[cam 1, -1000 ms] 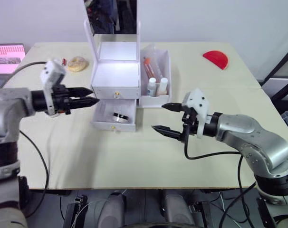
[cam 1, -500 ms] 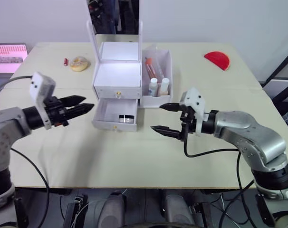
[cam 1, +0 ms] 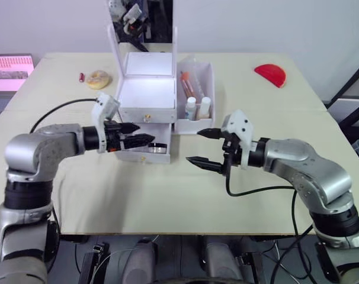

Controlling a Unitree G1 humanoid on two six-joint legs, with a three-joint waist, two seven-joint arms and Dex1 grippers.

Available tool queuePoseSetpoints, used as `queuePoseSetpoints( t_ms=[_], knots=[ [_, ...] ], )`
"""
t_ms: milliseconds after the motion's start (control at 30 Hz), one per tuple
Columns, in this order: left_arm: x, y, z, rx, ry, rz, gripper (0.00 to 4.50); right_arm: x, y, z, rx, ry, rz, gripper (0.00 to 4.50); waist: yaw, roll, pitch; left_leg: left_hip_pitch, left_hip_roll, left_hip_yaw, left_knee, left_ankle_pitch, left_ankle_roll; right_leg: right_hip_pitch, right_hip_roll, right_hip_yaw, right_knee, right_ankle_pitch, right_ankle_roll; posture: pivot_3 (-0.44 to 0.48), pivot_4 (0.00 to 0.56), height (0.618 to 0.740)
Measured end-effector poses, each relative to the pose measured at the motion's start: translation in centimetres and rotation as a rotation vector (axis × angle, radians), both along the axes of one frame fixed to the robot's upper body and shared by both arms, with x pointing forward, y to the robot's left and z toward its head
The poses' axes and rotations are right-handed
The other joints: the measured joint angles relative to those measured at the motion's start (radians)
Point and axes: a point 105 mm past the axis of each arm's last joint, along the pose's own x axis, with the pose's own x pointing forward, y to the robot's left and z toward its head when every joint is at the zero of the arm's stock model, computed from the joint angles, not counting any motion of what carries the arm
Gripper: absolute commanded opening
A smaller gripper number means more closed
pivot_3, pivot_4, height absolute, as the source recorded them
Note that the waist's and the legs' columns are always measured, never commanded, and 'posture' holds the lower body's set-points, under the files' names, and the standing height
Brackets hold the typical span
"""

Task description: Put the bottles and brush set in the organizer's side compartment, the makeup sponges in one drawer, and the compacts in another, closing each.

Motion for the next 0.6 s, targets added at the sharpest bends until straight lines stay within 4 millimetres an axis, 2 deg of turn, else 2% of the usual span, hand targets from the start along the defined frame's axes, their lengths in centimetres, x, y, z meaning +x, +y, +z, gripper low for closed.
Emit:
queuePoseSetpoints(
  t_ms=[167,333,600],
  knots=[
    [0.2,0.0,0.0,0.03,0.206,0.051,4.47,0.0,0.0,0.0,0.0,-0.007,-0.008,4.5,-0.006,0.0,0.0,0.001,0.0,0.0,0.0,0.0,0.0,0.0,0.0,0.0,0.001,0.001,0.002,0.0,0.15,0.739],
    [-0.1,-0.7,0.0,0.011,0.312,0.008,4.47,0.1,0.0,-0.1,0.004,-0.008,-0.019,4.5,-0.003,0.0,0.0,0.001,0.0,0.0,-0.001,0.0,0.0,0.0,0.0,0.0,0.001,0.001,0.002,0.0,0.15,0.739],
    [0.3,-1.5,-2.3,0.044,0.416,0.021,4.47,0.1,-0.1,-0.2,0.004,-0.009,-0.037,4.5,-0.001,0.0,0.0,0.001,0.0,0.0,-0.001,0.0,0.0,0.0,0.0,0.0,0.0,0.001,0.002,0.0,0.15,0.739]
  ],
)
